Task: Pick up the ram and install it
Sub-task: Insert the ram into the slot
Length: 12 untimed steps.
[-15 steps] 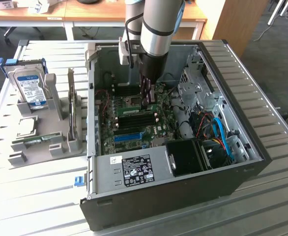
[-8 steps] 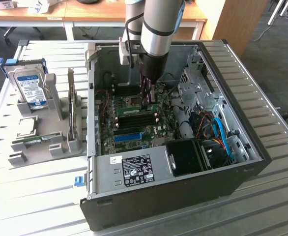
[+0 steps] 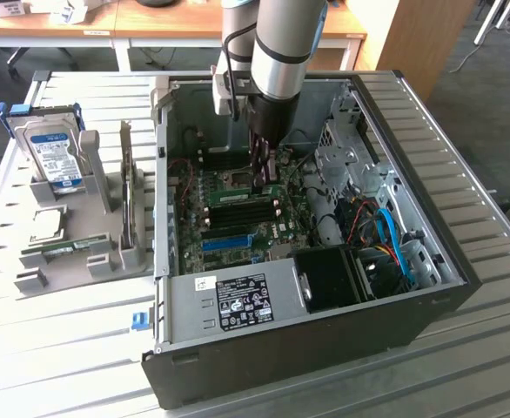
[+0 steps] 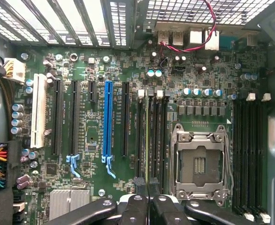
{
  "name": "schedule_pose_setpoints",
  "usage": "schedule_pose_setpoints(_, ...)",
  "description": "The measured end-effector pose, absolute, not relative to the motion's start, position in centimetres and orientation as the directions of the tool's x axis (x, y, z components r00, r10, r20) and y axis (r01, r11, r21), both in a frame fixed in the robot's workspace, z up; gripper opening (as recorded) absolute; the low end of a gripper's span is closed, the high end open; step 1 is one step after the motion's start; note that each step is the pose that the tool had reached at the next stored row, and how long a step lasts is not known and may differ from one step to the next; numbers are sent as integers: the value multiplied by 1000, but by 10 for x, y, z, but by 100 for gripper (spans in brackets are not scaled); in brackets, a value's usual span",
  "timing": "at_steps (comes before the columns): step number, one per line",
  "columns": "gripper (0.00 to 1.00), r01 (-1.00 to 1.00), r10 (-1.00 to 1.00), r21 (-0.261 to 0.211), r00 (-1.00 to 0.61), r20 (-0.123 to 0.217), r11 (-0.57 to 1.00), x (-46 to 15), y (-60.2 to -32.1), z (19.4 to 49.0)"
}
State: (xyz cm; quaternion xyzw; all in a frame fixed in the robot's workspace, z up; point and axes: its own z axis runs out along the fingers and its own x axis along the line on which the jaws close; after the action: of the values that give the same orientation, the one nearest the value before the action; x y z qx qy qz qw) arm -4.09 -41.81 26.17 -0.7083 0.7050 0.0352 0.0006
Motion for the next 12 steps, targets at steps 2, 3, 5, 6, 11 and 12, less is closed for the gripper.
schedule_pose_setpoints(2,12,-999,-999,49,4,-51,-6,-41,-418,262)
schedule_pose_setpoints(3,12,-999,-999,49,4,-51,-6,-41,-418,262)
schedule_pose_setpoints(5,12,-999,-999,49,3,-51,-5,-41,-418,262)
schedule_pose_setpoints(6,12,-999,-999,49,3,-51,-5,-41,-418,262)
schedule_pose_setpoints(11,12,-999,-999,49,2,-51,-5,-41,-418,261)
schedule_pose_setpoints(12,12,-999,-999,49,2,-51,-5,-41,-418,260)
